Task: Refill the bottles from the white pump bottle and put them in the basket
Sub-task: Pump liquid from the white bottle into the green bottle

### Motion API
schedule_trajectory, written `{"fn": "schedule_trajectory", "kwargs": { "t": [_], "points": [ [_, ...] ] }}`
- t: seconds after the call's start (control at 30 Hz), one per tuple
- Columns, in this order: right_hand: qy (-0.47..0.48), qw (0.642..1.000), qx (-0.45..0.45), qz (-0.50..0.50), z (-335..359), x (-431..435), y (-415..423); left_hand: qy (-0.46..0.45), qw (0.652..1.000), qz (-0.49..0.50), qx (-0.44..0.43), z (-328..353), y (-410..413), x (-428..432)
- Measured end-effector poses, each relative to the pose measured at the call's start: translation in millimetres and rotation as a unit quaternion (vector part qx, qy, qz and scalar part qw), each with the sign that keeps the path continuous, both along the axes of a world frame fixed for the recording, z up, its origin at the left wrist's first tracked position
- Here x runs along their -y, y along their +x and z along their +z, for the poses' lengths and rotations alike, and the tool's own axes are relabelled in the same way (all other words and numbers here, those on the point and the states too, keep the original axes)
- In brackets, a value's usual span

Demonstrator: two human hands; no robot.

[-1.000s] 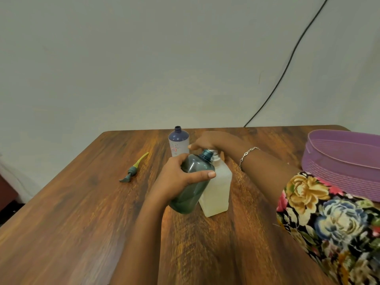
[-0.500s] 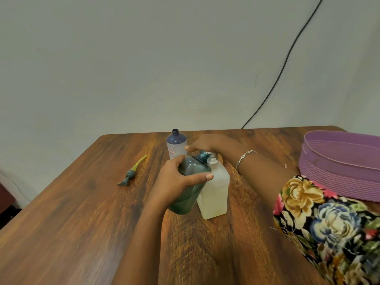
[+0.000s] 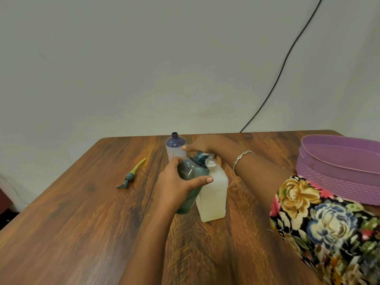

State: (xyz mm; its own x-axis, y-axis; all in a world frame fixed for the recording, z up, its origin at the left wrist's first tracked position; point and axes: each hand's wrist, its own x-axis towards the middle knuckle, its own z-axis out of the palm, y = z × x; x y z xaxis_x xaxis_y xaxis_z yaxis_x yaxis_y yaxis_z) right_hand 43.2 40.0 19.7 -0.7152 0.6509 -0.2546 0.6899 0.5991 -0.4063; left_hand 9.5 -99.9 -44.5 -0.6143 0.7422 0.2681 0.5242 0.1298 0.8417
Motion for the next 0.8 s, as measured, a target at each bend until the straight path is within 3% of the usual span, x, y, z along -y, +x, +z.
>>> {"fn": "schedule_trajectory", "kwargs": {
  "t": [0.07,0.2,0.4,0.53,0.7,0.8],
  "points": [
    [0.047,0.999,0.011,-0.008,-6.6,-2.7,0.0,-0.005,1.000,0.002,-0.010,-1.7,1.5,0.9],
    [0.052,0.998,0.016,-0.013,-9.7,-1.7,-0.2,-0.009,1.000,0.007,-0.018,-5.1,3.7,2.5],
    [-0.101,0.995,-0.013,-0.024,17.0,4.7,10.1,-0.001,1.000,0.016,-0.023,0.7,11.0,2.2],
    [-0.122,0.992,-0.022,-0.023,12.0,9.6,9.7,0.006,0.999,0.019,-0.031,5.6,11.3,5.2],
    [-0.003,0.999,0.047,-0.015,-9.7,-2.6,-2.7,-0.007,0.999,0.020,-0.038,3.0,12.0,7.0],
    [0.015,0.999,0.048,-0.012,-12.4,-3.1,-4.9,-0.013,0.999,0.021,-0.041,0.9,10.2,7.1]
  ]
}}
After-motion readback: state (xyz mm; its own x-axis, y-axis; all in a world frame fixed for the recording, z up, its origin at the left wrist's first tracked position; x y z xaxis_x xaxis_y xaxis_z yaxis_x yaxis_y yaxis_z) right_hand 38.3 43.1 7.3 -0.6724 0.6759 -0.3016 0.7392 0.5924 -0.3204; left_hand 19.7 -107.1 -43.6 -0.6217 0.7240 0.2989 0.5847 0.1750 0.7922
